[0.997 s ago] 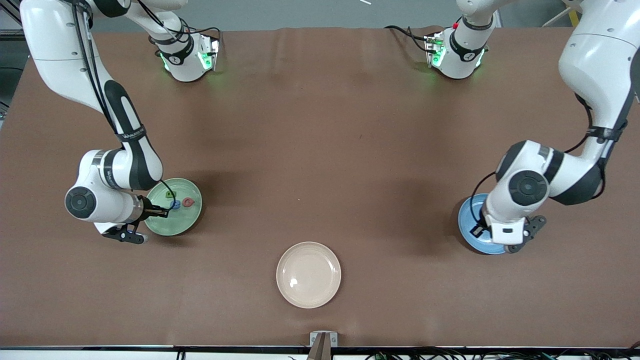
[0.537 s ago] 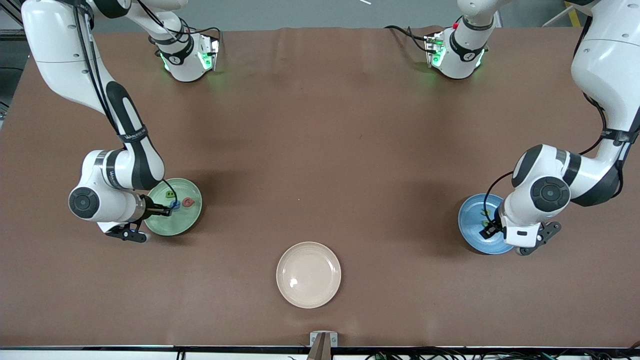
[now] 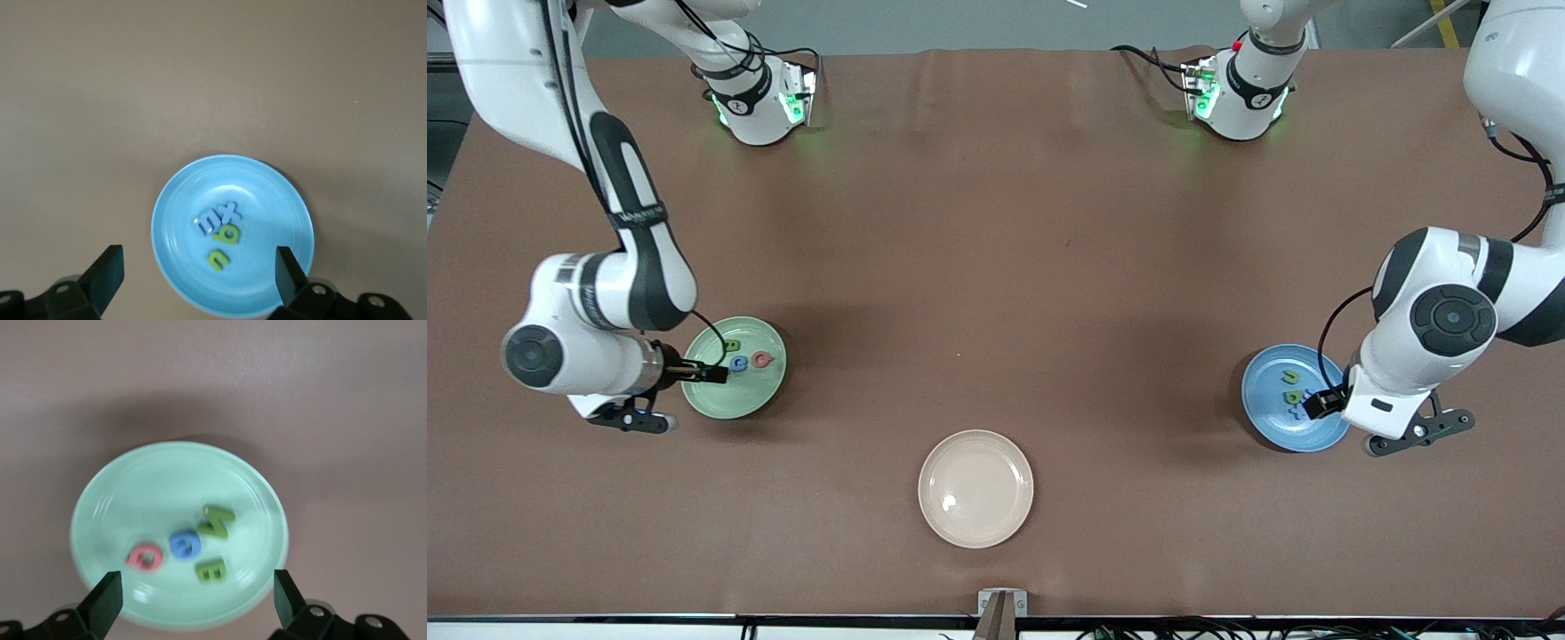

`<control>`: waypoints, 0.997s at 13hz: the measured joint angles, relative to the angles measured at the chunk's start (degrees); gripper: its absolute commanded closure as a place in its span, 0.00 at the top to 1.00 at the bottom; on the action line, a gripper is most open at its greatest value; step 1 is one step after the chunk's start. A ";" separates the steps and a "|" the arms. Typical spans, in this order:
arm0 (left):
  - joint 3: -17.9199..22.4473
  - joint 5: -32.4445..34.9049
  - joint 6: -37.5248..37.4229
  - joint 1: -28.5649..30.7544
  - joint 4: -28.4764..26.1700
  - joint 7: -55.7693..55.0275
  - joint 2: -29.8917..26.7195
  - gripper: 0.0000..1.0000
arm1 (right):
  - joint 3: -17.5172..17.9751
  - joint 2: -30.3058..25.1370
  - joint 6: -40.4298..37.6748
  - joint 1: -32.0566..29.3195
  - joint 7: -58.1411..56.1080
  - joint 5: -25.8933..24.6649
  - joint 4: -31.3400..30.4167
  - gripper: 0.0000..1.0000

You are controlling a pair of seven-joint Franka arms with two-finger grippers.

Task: Sort upper and lower case letters into plates

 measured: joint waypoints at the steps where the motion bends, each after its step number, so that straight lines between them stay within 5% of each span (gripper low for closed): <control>1: -1.74 -0.14 -3.42 -0.01 1.39 0.09 -0.59 1.00 | -0.45 -1.50 -6.13 -0.40 -1.51 -0.21 3.20 1.00; 4: -6.12 -3.11 -11.76 -0.59 5.76 1.49 -1.90 1.00 | -1.08 -4.41 -19.52 -3.26 -4.53 -0.60 12.99 1.00; 6: -4.57 -7.81 -13.02 -3.95 6.68 1.94 -3.71 1.00 | -1.08 -5.21 -23.87 -4.07 -4.77 -0.62 16.78 1.00; 10: 9.41 -20.47 -15.21 -17.19 7.02 2.25 -12.20 1.00 | -1.05 -5.08 -24.80 -4.17 -4.77 -0.82 21.55 1.00; 13: 18.36 -25.13 -18.63 -20.59 7.03 9.21 -18.57 1.00 | -0.98 -4.99 -24.90 -4.24 -4.77 -0.80 22.70 1.00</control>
